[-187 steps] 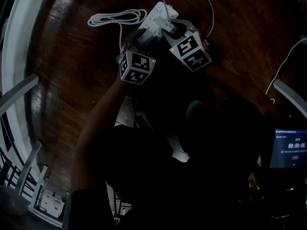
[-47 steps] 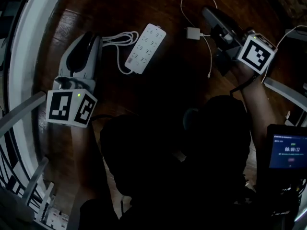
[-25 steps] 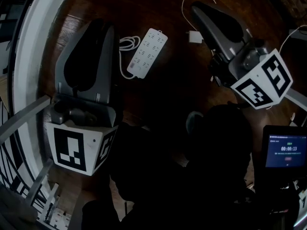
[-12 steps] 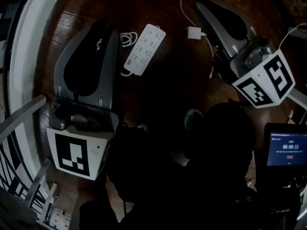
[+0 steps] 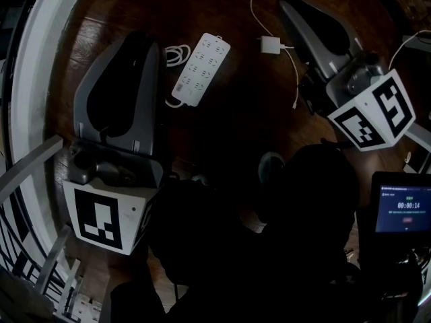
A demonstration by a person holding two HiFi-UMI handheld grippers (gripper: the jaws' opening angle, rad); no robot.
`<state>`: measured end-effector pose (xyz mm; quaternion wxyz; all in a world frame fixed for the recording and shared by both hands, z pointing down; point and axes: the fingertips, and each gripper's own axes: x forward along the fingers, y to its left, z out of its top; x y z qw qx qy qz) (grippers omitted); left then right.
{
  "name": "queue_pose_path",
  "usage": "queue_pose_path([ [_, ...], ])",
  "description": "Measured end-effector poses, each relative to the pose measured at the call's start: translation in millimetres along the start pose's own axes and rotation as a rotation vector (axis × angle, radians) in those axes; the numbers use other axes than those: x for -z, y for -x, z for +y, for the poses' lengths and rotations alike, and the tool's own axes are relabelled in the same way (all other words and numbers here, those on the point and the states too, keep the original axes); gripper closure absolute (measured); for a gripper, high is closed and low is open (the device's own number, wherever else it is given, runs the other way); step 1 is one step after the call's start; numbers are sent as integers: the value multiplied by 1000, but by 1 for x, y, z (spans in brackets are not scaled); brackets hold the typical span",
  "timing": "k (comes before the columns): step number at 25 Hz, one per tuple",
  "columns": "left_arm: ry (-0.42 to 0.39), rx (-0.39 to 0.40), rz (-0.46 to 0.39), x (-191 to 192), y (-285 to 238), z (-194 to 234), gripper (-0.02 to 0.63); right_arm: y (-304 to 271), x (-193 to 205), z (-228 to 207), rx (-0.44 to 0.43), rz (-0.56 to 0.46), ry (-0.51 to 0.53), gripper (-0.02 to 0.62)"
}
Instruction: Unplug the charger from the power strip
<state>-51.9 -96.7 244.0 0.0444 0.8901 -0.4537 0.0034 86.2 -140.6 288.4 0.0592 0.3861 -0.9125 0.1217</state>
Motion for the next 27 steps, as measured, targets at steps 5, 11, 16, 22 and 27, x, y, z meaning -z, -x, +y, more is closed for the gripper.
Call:
queue_pose_path([
  [5,-8,8,-2,-2,0,-3,552,0,0,2,2,11,14,584],
  [11,-7,5,6,-1,1,-1,552,0,-3,2,-1,-1,2,584],
  [16,-15,12,3,-2,1,-4,552,1,-2,2,-3,2,-4,584],
  [22,-14,9,5,0,1,-3,552,2,-2,-1,5,-1,-11,584],
  [27,-16,16,4,0,0,-5,552,3,-3,0,6,-4,-4,584],
])
